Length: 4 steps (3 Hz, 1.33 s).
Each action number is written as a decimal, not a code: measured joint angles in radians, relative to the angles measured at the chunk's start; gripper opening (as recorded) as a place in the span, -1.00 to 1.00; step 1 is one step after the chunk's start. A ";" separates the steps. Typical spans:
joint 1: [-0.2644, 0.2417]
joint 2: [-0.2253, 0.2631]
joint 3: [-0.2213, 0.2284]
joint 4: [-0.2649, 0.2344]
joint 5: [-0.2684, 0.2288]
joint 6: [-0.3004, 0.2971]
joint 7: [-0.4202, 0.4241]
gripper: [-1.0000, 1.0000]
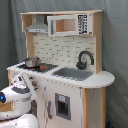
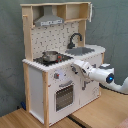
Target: Play with the kitchen
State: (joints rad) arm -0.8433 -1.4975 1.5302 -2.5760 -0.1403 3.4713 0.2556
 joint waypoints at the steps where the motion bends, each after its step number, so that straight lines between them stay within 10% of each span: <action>1: 0.000 0.000 0.000 0.000 0.000 0.000 0.000 -1.00; 4: 0.004 0.003 0.009 -0.001 -0.003 -0.017 -0.312 -1.00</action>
State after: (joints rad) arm -0.8398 -1.4948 1.5390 -2.5768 -0.1432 3.4539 -0.0565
